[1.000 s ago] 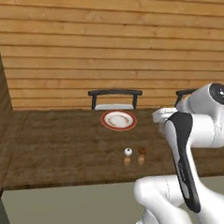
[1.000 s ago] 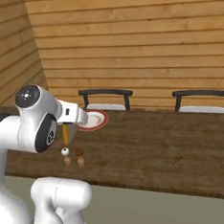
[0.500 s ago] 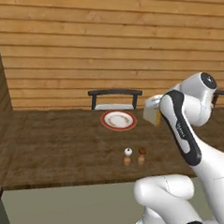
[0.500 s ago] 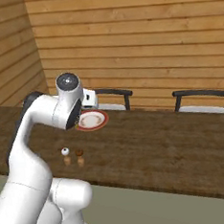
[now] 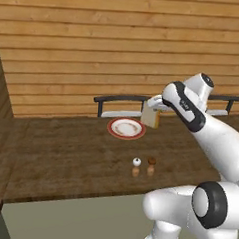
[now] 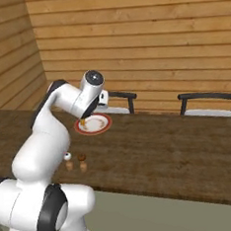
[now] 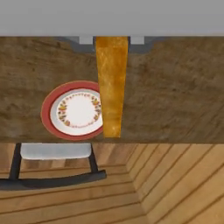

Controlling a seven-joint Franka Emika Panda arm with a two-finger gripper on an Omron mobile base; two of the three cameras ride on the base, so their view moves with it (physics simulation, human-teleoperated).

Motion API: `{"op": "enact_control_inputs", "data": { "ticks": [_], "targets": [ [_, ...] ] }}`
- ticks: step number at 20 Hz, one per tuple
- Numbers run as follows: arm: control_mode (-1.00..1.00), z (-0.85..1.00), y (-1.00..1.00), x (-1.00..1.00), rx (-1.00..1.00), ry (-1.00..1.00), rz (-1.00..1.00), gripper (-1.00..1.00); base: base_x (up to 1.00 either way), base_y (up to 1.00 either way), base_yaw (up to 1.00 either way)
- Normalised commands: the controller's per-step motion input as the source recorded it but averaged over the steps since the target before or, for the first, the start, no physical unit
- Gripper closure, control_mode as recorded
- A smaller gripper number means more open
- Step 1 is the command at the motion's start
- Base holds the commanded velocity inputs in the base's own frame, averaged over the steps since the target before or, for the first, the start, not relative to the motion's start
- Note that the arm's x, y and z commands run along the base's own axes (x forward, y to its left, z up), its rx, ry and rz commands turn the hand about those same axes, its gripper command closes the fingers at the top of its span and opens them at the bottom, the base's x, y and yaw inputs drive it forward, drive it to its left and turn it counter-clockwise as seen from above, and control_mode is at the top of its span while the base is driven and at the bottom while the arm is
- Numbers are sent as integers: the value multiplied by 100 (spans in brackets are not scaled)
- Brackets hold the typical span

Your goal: Start the toaster. Once the lever pops up, take the bread to the plate on the dining counter.

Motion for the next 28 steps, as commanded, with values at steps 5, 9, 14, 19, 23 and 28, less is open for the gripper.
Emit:
{"op": "enact_control_inputs", "data": {
  "ticks": [5,9,14,19,23,28],
  "targets": [
    [-100,-37,37,43,8,21,0,100,0,0,0],
    [-100,-40,30,38,5,12,0,100,0,0,0],
    [-100,-35,2,41,9,9,0,100,0,0,0],
    [-100,-34,0,49,9,11,0,100,0,0,0],
    [-100,-25,5,60,3,0,0,100,0,0,0],
    [-100,-30,0,51,0,-2,0,100,0,0,0]
  ]
}}
